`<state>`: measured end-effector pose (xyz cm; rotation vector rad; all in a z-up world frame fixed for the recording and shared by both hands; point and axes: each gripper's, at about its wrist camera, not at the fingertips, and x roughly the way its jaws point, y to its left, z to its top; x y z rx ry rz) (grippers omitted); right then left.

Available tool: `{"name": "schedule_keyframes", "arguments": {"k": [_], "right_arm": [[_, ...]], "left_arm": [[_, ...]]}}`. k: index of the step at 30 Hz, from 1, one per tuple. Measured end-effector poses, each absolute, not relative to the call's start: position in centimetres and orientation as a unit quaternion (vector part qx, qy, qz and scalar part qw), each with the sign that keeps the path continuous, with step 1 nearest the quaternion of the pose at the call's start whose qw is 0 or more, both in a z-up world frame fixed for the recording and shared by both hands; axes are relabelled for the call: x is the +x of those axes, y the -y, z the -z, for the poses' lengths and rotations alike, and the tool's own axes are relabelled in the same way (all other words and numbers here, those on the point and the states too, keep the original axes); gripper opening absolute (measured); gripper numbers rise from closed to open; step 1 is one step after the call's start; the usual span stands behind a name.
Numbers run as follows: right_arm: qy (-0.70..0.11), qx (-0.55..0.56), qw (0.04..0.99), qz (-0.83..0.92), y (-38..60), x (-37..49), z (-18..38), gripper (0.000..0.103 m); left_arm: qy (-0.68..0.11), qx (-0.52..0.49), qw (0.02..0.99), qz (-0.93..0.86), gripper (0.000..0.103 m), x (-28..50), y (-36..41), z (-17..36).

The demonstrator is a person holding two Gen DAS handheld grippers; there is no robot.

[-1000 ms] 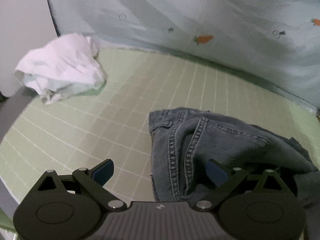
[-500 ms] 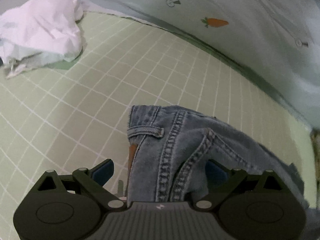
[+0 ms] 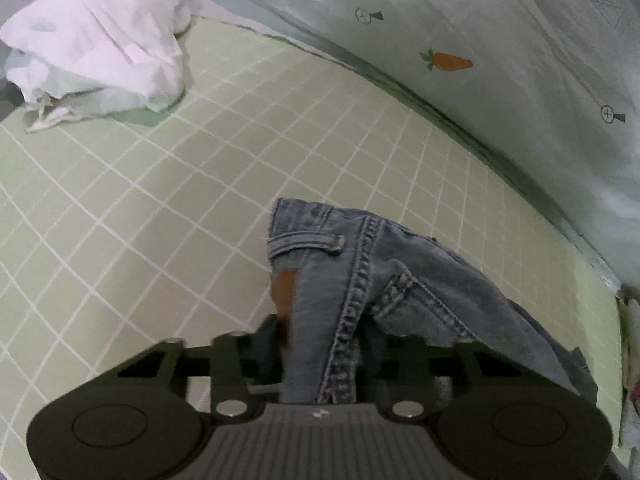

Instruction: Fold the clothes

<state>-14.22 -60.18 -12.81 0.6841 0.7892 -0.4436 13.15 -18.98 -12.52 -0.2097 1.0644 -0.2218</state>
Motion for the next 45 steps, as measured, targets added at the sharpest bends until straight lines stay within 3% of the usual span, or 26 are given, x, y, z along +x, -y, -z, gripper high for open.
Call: {"name": "schedule_keyframes", "arguments": {"k": [2,12,20,28,34,35,37,38,40,41,42,45], "right_arm": [[-0.369,0.285,0.856,0.224,59.8,-14.9,12.2,0.016],[-0.274,-0.05,0.888,0.367,58.4,-18.7,4.5,0.012],[-0.212,-0.126,0.899,0.361,58.1,-19.3,-0.3,0.012],[-0.183,-0.15,0.924,0.301,58.9,-10.3,-2.6,0.013],[-0.165,-0.12,0.94,0.272,60.7,2.3,-3.5,0.014],[-0.175,-0.109,0.939,0.275,61.1,5.3,-3.3,0.02],[-0.216,-0.09,0.928,0.289,61.3,10.3,-1.9,0.046],[-0.237,-0.075,0.924,0.291,60.9,12.0,-0.9,0.049],[-0.275,-0.038,0.917,0.286,59.4,14.1,1.3,0.052],[-0.289,-0.024,0.916,0.279,58.2,14.3,2.6,0.067],[-0.3,-0.012,0.916,0.268,56.8,13.8,4.0,0.087],[-0.332,0.023,0.913,0.235,52.5,12.4,8.1,0.09]], "left_arm": [[-0.485,-0.07,0.867,0.088,0.009,12.7,19.0,11.5],[-0.347,-0.003,0.936,0.055,0.009,9.2,17.8,3.2],[-0.294,-0.027,0.955,0.028,0.01,7.3,13.7,-2.2],[-0.266,-0.019,0.964,-0.003,0.01,8.2,11.0,-4.8],[-0.28,-0.025,0.96,0.003,0.011,16.8,11.2,-2.8],[-0.286,-0.024,0.958,0.001,0.018,18.6,11.5,-2.1],[-0.312,-0.018,0.95,-0.01,0.027,22.0,12.1,-0.3],[-0.326,-0.017,0.945,-0.018,0.032,23.2,12.3,0.4],[-0.345,-0.018,0.938,-0.023,0.055,24.9,12.4,1.7],[-0.349,-0.022,0.937,-0.018,0.073,24.8,12.1,2.3],[-0.352,-0.026,0.936,-0.013,0.078,24.6,11.8,3.0],[-0.391,-0.017,0.92,-0.007,0.078,23.4,10.6,5.5]]}}
